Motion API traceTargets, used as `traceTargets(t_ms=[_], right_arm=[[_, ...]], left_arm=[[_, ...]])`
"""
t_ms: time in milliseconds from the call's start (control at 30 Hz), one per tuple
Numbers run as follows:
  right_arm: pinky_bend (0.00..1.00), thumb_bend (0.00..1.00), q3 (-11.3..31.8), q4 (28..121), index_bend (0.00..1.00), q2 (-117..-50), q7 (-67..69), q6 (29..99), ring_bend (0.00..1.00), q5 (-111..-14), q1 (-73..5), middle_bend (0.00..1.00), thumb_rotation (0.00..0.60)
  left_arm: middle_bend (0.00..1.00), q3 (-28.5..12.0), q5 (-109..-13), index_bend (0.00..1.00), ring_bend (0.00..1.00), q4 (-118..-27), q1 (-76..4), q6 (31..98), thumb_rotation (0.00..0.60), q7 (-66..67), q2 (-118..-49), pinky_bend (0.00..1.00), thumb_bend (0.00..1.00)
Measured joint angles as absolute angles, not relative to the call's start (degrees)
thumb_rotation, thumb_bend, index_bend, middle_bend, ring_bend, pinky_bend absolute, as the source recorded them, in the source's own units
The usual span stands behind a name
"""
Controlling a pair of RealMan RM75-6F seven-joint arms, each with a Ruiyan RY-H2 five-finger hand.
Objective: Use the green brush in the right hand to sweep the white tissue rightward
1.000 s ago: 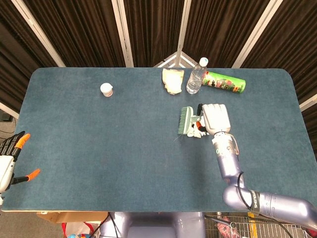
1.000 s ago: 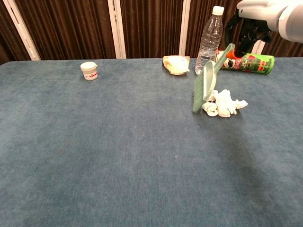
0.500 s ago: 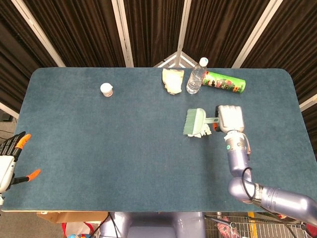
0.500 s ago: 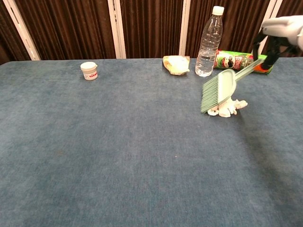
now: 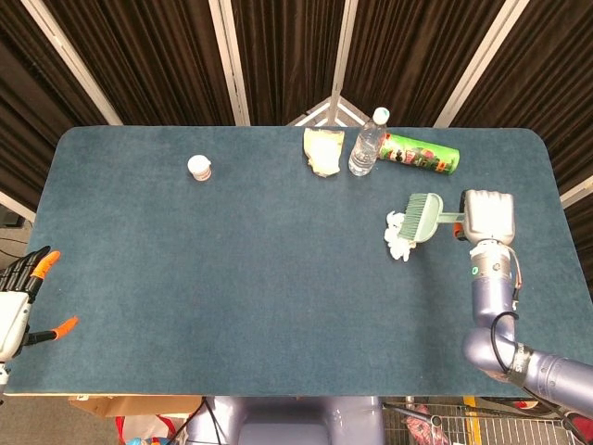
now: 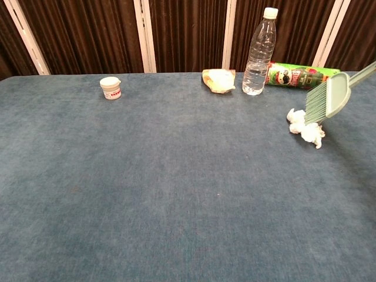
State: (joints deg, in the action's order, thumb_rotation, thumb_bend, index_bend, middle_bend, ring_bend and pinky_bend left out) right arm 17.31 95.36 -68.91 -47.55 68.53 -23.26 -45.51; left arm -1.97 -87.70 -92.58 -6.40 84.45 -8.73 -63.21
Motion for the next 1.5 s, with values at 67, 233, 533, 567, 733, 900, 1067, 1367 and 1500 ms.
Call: traceTargets(t_ms=[67,233,533,567,733,900,1067,1367,1500], right_arm=[[0.81,0.59,17.9,96.5,0.73,-68.2,-46.9,68.7,0.96,-23.8,-45.5,0.94,0.6],[0.81,0.59,20.0,101.2,0.73,-66.7,-45.2,69.0,0.96,-25.9,-46.3,0.94,0.6],[0.81,0.59,22.3,103.8,0.73,-69.5,-45.4,69.6,0.96,-25.6,-51.1,0.94,0.6],[0.81,0.59,22.3,103.6,0.73,-70.2,-45.5,69.6,0.96,-25.3,-51.5,0.94,0.6],[0.81,0.59,21.7,101.7,0.73,-74.1,-46.1,69.6,0.96,-23.5,-53.5,0.94,0.6],[0.81,0.59,20.3,98.8,0.73,-76.6,-46.5,69.2,0.96,-21.3,-54.1,0.94,0.6],[0.81,0.59,18.5,96.3,0.73,-77.4,-47.4,69.3,0.96,-18.7,-53.9,0.94,0.6],[0.81,0.59,16.9,95.6,0.73,-74.1,-48.3,70.7,0.96,-16.0,-51.5,0.94,0.6],[0.81,0.59,16.1,95.7,0.73,-71.8,-48.2,70.9,0.96,-15.6,-50.0,0.94,0.6]], left_arm=[[0.0,-2.0,-87.7,0.0,0.0,-92.6,-6.5,84.4,0.6,-8.6,-63.2,0.02,0.0],[0.0,-2.0,-87.8,0.0,0.0,-92.7,-6.7,84.0,0.6,-8.2,-63.4,0.02,0.0],[0.0,-2.0,-87.7,0.0,0.0,-92.5,-6.9,83.8,0.6,-8.9,-63.3,0.02,0.0],[0.0,-2.0,-87.6,0.0,0.0,-92.5,-6.9,83.8,0.6,-9.0,-63.2,0.02,0.0],[0.0,-2.1,-87.2,0.0,0.0,-92.3,-7.0,83.4,0.6,-9.8,-63.0,0.02,0.0],[0.0,-2.1,-87.1,0.0,0.0,-92.1,-7.0,83.3,0.6,-10.4,-62.9,0.02,0.0],[0.0,-2.1,-86.9,0.0,0.0,-92.1,-6.9,83.3,0.6,-10.1,-62.8,0.02,0.0],[0.0,-1.9,-87.5,0.0,0.0,-92.4,-6.7,83.9,0.6,-9.7,-62.8,0.02,0.0],[0.0,-1.8,-87.8,0.0,0.0,-92.6,-6.7,84.2,0.6,-9.0,-63.0,0.02,0.0]])
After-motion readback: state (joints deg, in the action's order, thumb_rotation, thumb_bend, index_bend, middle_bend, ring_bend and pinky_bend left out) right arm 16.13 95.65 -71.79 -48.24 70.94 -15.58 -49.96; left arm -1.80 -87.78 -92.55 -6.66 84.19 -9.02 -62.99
